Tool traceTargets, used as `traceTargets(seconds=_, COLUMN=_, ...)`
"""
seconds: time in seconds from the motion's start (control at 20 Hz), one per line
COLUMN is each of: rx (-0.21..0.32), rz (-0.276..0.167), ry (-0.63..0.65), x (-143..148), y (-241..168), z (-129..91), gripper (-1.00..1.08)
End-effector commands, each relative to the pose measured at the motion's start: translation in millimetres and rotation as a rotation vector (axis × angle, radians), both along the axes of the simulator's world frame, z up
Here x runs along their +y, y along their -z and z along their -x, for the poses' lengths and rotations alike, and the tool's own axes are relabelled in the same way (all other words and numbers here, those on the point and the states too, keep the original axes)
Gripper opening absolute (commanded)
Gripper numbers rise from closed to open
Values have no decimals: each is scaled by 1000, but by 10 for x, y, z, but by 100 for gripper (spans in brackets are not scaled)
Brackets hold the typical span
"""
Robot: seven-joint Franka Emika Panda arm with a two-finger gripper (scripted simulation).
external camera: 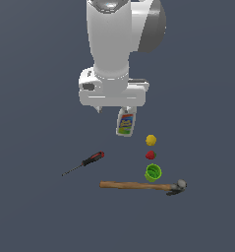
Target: Pick up a designated object from a clutter of objects.
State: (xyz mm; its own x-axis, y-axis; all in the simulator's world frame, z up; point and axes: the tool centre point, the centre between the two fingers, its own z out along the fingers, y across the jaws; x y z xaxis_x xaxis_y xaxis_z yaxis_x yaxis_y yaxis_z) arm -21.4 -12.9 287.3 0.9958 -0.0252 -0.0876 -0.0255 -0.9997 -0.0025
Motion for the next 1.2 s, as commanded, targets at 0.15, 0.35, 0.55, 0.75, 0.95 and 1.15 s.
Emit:
traceTargets(seconds=0.15, rx=-6, rz=3, ry=-9, x=4, y=-14, z=-12, gripper=100)
traceTargets(seconds=0.35, rx=-27, rz=13, ry=-44, x=21, y=-72, z=-54, gripper=100)
traceTargets(seconds=0.55, rx=-36, rz=17, ry=-56, x=28, y=-98, z=-68, gripper=100)
traceTargets(seconds=0.75, rx=-34, rz=17, ry=-61, x=30, y=-89, z=-77, gripper=100)
traceTargets(seconds=0.95, rx=-36, rz=18, ry=-92, x=47, y=-70, z=-128, gripper=100)
traceTargets(seconds=1.15, rx=-36, rz=19, ry=-147, x=78, y=-30, z=-216, gripper=100)
